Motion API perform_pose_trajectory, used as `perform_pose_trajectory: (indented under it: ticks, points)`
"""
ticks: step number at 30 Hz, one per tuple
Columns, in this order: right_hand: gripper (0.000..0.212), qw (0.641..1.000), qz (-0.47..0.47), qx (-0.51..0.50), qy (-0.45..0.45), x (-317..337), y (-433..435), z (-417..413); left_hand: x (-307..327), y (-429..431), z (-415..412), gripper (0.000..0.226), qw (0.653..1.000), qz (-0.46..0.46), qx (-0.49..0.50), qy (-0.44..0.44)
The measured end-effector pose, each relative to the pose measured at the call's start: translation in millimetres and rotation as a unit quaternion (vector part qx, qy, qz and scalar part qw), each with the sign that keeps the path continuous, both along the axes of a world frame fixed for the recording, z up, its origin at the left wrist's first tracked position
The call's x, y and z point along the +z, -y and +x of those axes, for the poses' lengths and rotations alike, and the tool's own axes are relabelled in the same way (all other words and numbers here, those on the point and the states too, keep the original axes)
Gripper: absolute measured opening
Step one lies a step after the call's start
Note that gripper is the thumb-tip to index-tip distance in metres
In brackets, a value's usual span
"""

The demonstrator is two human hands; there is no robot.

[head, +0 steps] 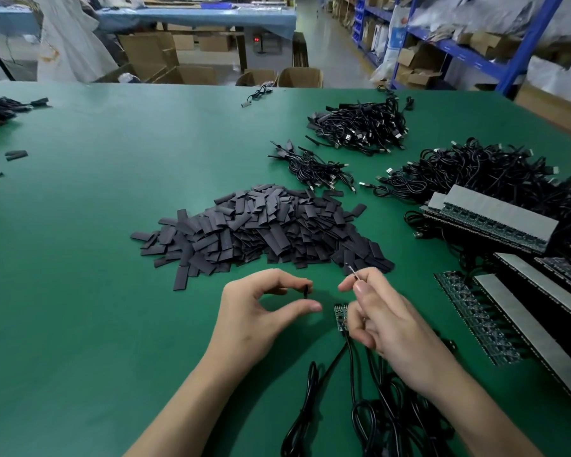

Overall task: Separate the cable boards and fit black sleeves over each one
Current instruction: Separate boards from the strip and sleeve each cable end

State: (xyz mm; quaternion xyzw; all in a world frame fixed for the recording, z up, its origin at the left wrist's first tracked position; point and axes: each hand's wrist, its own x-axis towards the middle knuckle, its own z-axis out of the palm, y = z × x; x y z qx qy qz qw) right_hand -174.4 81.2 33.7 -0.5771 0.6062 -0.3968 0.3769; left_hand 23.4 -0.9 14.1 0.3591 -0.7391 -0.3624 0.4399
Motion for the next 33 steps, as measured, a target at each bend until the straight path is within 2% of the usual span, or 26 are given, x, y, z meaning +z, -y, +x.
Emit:
perform_pose_trajectory:
  ticks: [3,14,23,33]
  points:
    - [0.032,0.999,-0.014,-0.001,-0.047,0.7,-0.6,-0.3,0.5,-0.5,-1.4,0.021,0.999,-0.037,0.019,0.008]
    - [0.031,0.995,-0.015,0.01,-0.099,0.9,-2.4,1.3,-1.8,-1.2,-1.3,0.027,0.986,-0.142,0.039,0.074]
    - [0.037,0.996,-0.009,0.013,-0.089,-2.4,-1.3,0.2,-4.0,0.4,-2.1,0.023,0.97,-0.212,0.026,0.117]
    - [0.038,0.994,0.002,0.012,-0.105,-5.8,-0.7,2.3,-5.9,0.6,-1.8,0.021,0.963,-0.236,0.017,0.129]
